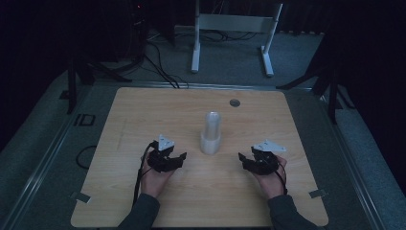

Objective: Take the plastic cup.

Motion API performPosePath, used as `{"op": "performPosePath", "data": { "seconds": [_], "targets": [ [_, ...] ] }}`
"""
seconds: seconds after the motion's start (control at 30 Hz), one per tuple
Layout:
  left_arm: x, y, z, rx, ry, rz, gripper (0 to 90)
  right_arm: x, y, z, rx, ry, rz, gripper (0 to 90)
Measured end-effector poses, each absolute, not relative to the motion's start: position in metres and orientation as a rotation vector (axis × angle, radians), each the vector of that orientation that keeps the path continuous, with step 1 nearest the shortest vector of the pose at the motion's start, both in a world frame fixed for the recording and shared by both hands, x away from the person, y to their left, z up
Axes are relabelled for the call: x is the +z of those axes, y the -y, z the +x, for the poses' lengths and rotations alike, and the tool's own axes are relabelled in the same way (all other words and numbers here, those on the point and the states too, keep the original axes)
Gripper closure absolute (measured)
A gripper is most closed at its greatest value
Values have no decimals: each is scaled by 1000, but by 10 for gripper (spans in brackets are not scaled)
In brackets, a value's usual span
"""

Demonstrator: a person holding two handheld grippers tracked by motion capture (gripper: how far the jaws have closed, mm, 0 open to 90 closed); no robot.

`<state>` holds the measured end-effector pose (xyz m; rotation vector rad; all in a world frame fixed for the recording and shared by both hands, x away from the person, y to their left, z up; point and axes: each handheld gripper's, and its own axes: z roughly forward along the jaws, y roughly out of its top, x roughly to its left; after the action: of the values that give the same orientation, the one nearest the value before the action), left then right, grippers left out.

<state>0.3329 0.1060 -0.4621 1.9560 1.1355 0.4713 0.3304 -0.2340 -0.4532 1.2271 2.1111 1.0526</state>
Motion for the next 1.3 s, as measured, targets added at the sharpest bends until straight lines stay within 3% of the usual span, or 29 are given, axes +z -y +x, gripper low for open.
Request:
{"op": "performPosePath", "data": {
  "seconds": [0.43,0.87,1.07,1.3],
  "targets": [
    [-445,-77,352,497,-1020,1947,309,-433,215,341,1130,-2113,1168,354],
    [-452,-55,363,456,-937,1943,281,-418,204,351,1193,-2116,1145,325],
    [-455,-41,369,465,-937,1932,199,-409,196,357,1231,-2114,1135,308],
    [-457,-34,375,463,-922,1932,169,-403,188,363,1247,-2119,1125,291]
  ]
}}
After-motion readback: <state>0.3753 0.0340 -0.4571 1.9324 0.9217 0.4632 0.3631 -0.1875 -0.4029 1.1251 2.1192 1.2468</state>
